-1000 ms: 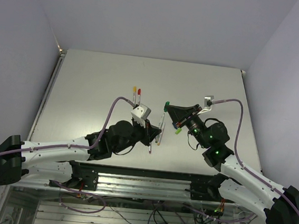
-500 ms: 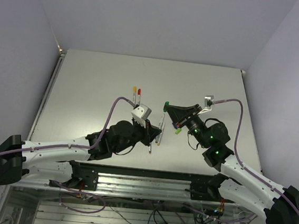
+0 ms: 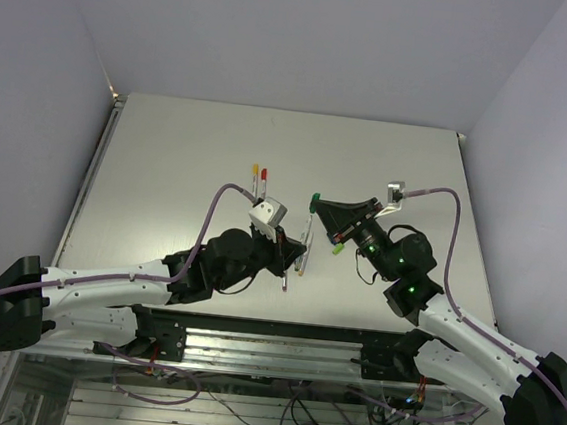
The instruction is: Insert the pens into the pen caps
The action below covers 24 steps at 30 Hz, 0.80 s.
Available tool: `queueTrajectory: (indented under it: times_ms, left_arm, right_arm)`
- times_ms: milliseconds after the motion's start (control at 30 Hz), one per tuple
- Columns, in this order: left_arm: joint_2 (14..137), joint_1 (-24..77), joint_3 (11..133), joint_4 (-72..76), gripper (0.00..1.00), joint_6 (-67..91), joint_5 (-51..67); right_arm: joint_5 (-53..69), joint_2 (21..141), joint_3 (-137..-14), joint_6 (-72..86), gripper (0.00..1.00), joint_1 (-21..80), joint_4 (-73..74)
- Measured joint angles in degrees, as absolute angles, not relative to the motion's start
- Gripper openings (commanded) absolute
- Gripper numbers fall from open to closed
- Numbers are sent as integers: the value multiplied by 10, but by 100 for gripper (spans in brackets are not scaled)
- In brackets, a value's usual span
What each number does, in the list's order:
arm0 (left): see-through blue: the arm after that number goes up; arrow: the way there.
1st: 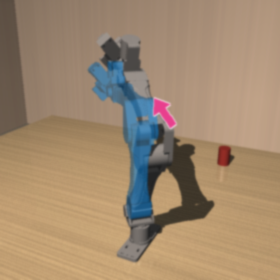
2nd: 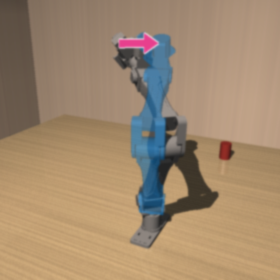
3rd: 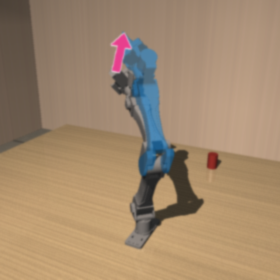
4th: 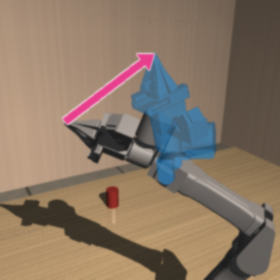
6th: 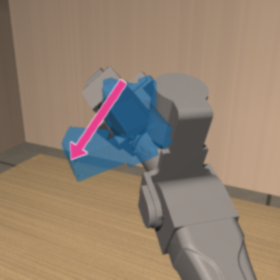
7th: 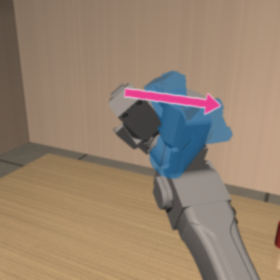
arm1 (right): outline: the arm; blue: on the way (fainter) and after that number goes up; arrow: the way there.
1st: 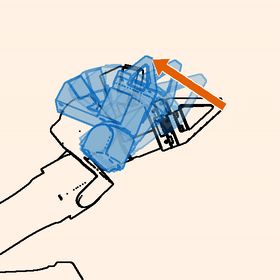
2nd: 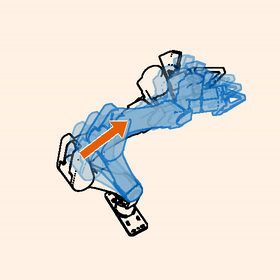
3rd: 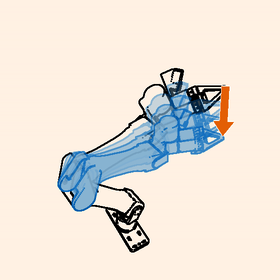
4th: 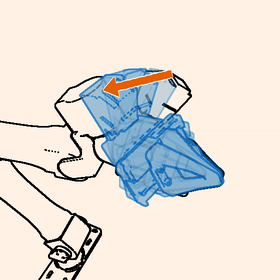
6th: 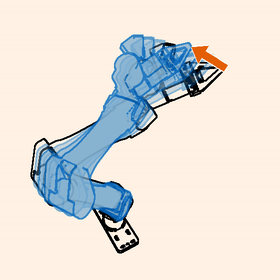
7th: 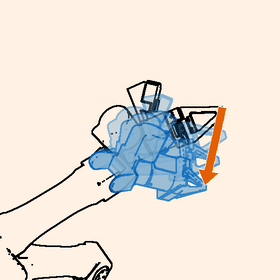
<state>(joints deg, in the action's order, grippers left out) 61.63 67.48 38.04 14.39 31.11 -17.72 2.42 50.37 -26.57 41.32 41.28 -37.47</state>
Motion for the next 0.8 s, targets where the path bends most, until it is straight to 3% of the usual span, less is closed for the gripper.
queueTrajectory:
  times_ms: [800]
  left_arm:
    - [616, 665, 380, 150, 7, 318, -178]
  right_arm:
    - [38, 502, -256, 416, 0, 413, -375]
